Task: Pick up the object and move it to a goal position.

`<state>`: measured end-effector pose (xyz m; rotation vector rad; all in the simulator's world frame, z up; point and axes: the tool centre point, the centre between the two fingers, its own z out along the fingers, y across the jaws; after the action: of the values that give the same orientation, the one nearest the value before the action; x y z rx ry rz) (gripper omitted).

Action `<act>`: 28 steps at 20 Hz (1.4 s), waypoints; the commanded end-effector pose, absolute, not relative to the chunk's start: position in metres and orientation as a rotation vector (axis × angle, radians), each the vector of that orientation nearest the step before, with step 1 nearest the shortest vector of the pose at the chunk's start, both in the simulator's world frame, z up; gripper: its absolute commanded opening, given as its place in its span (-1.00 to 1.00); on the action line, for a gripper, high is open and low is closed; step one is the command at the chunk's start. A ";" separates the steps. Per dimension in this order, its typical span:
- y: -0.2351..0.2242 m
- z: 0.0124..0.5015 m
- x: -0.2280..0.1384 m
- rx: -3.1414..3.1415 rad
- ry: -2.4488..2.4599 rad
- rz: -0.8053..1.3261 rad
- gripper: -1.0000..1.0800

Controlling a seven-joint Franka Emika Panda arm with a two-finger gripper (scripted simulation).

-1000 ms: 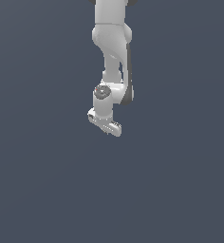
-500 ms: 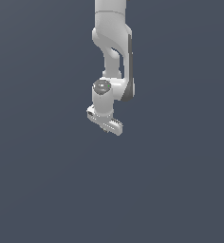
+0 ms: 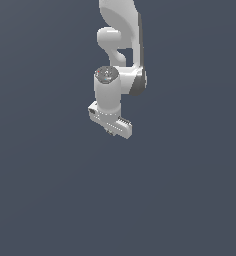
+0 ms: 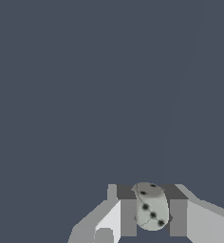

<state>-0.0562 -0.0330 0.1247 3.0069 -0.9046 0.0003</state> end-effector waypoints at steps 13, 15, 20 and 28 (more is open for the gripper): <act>-0.025 0.263 -0.002 3.005 -0.904 0.001 -1.00; -0.024 0.281 0.005 3.006 -0.904 0.001 -1.00; -0.021 0.320 0.022 3.007 -0.903 0.000 -1.00; -0.018 0.369 0.044 3.009 -0.901 0.000 -1.00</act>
<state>0.0408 -0.0182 0.3607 3.0086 -0.9013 0.0017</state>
